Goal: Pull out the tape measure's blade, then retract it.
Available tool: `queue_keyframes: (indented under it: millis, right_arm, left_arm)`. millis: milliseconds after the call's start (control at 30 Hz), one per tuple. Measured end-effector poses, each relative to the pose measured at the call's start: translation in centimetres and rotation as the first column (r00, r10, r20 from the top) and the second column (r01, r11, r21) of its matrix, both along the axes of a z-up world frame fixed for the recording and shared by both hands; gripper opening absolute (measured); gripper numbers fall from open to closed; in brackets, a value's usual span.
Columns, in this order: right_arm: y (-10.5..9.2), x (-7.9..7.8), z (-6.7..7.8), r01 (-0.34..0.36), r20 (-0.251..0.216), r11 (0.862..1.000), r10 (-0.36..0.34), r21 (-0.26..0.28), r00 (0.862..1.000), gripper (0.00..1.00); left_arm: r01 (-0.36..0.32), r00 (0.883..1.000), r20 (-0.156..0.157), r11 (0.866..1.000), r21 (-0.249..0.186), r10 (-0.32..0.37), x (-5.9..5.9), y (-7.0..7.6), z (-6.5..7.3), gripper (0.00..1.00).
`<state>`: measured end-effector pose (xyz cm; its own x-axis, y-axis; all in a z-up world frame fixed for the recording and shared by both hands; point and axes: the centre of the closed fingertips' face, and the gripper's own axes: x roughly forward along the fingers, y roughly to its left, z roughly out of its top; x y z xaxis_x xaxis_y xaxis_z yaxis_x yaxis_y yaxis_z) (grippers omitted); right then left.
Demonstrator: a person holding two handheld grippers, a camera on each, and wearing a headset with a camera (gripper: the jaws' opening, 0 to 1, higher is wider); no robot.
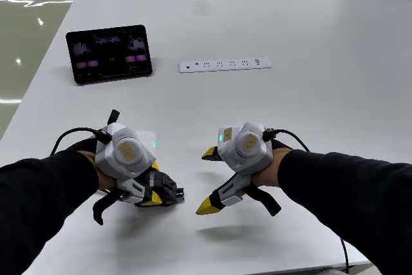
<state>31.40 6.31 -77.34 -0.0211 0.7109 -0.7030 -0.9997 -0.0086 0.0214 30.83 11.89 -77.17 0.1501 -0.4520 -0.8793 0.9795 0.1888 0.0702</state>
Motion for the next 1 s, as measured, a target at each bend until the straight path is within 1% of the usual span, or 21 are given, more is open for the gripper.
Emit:
queue_keyframes:
  millis: [33, 67, 100, 167, 267, 333, 433, 533, 700, 767, 833, 900, 1000]
  right_arm:
    - [0.1, 0.0, -0.1, -0.003, -0.001, 1.000, 0.003, -0.003, 1.000, 0.71]
    - [0.2, 0.0, -0.2, -0.006, -0.002, 1.000, 0.006, -0.006, 1.000, 0.70]
    - [0.2, 0.0, -0.5, -0.013, -0.001, 1.000, 0.013, -0.011, 1.000, 0.69]
    - [0.3, -0.1, -0.9, -0.020, -0.003, 1.000, 0.020, -0.023, 1.000, 0.66]
    - [0.6, 0.1, -1.4, -0.015, -0.011, 0.999, 0.015, -0.028, 1.000, 0.62]
    - [0.9, 0.0, -1.6, -0.021, -0.009, 0.999, 0.021, -0.029, 1.000, 0.59]
    - [1.5, -0.3, -1.8, -0.039, -0.008, 0.999, 0.039, -0.032, 0.999, 0.53]
    - [1.8, -0.5, -2.5, -0.055, -0.006, 0.997, 0.055, -0.050, 0.998, 0.47]
    - [2.3, -0.9, -3.1, -0.068, -0.007, 0.995, 0.068, -0.066, 0.998, 0.40]
    - [2.4, -0.8, -3.2, -0.061, 0.007, 0.996, 0.062, -0.068, 0.998, 0.34]
    - [2.6, -0.7, -3.1, -0.063, 0.013, 0.995, 0.065, -0.073, 0.998, 0.29]
    - [2.6, -0.8, -3.0, -0.069, 0.010, 0.995, 0.070, -0.072, 0.997, 0.29]
    - [3.0, -0.9, -3.0, -0.068, 0.002, 0.995, 0.068, -0.068, 0.998, 0.27]
  left_arm:
    - [0.002, 1.000, 0.005, 1.000, -0.001, -0.002, -0.1, 0.0, 0.0, 0.31]
    - [-0.008, 1.000, 0.002, 1.000, -0.005, 0.008, 0.0, 0.0, -0.1, 0.31]
    - [-0.019, 1.000, -0.002, 1.000, -0.014, 0.019, 0.0, 0.1, -0.1, 0.31]
    - [-0.034, 0.999, 0.002, 0.999, -0.035, 0.034, 0.1, 0.1, -0.1, 0.31]
    - [-0.052, 0.999, 0.005, 0.997, -0.055, 0.052, 0.2, 0.0, -0.2, 0.31]
    - [-0.059, 0.998, 0.005, 0.997, -0.059, 0.059, 0.3, 0.0, -0.2, 0.32]
    - [-0.063, 0.998, 0.004, 0.997, -0.044, 0.064, 0.2, 0.0, -0.2, 0.32]
    - [-0.061, 0.998, 0.000, 0.998, -0.023, 0.061, 0.2, 0.0, -0.3, 0.32]
    - [-0.064, 0.998, 0.000, 0.998, -0.019, 0.064, 0.2, 0.1, -0.3, 0.32]
    - [-0.071, 0.997, -0.010, 0.997, -0.018, 0.071, 0.1, 0.1, -0.3, 0.32]
    - [-0.065, 0.998, -0.014, 0.998, -0.008, 0.065, 0.1, 0.1, -0.4, 0.32]
    - [-0.064, 0.998, -0.015, 0.998, -0.003, 0.064, 0.0, 0.1, -0.4, 0.32]
    - [-0.069, 0.997, -0.019, 0.998, -0.008, 0.068, 0.1, 0.1, -0.4, 0.32]
